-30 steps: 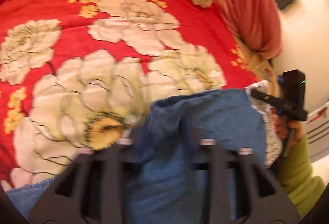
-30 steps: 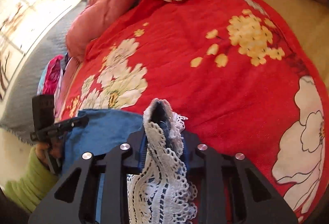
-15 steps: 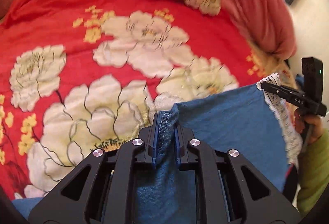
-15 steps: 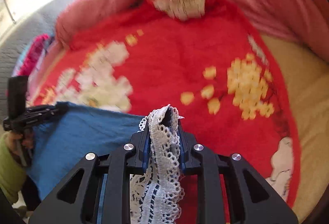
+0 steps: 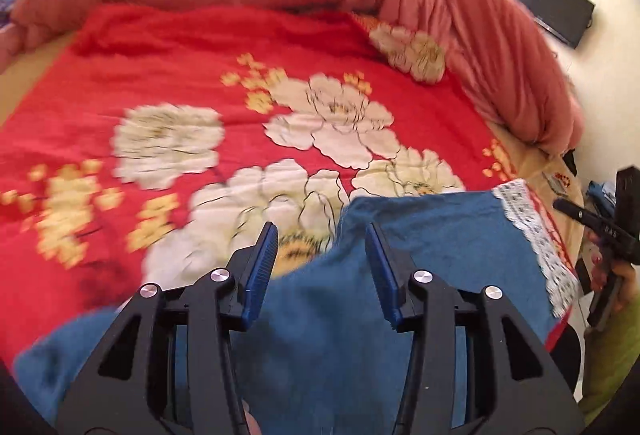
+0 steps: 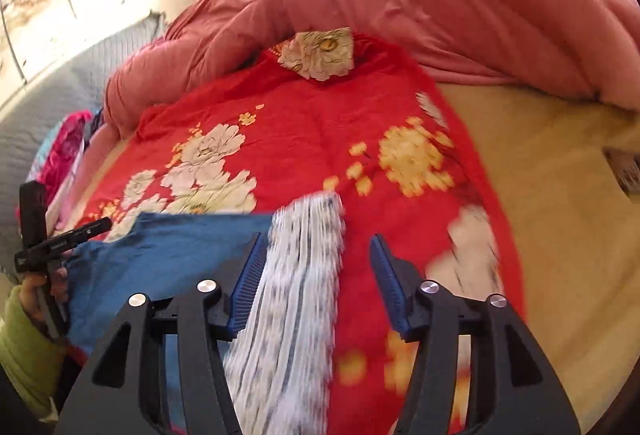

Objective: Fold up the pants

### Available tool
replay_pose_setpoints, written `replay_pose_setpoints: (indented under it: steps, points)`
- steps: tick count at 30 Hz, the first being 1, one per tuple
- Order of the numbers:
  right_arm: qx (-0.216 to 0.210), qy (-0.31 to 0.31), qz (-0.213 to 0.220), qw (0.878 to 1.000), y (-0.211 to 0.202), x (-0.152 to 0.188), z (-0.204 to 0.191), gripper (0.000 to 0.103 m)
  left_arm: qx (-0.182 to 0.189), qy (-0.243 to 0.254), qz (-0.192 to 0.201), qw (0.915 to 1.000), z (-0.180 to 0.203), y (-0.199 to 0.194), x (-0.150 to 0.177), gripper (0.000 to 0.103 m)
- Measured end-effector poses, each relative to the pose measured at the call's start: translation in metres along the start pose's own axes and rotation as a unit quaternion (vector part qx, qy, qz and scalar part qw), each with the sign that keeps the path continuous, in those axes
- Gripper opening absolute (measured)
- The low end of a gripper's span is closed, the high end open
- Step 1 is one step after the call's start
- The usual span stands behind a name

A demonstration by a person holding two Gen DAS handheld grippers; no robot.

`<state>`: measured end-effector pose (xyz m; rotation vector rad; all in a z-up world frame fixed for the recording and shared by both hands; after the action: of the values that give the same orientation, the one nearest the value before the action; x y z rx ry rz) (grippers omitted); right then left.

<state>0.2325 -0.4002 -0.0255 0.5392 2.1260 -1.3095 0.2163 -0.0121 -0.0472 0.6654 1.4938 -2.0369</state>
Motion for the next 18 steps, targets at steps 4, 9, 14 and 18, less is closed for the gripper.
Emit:
replay_pose_setpoints:
  steps: [4, 9, 14, 18]
  points:
    - [-0.016, 0.042, 0.004, 0.999, -0.04, 0.043, -0.005, 0.053, -0.004, -0.01, 0.023, 0.9997, 0.002, -0.041, 0.027, 0.039]
    - [-0.029, 0.07, 0.0, 0.997, -0.06, 0.08, -0.019, 0.053, -0.012, 0.001, 0.015, 0.9998, 0.009, -0.066, 0.066, 0.039]
    - [-0.014, 0.088, -0.037, 0.995, -0.047, 0.095, -0.018, 0.056, -0.064, 0.044, 0.001, 0.997, 0.012, -0.067, 0.088, 0.041]
    - [-0.03, 0.098, -0.062, 0.993, -0.027, 0.096, -0.012, 0.061, -0.112, 0.054, -0.009, 0.9922, 0.003, -0.066, 0.095, 0.042]
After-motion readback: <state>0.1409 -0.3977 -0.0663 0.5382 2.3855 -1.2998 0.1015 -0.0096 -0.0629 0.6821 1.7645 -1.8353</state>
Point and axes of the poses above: each gripper's, at about its wrist camera, not at the fingertips, and y roughly the way its jaws point, z to its right, x to its underside, the point moved 7 cm from there along y, roughly the way its jaws point, and after that the axes turned 1 degree about -x, right-handed, at the moved point
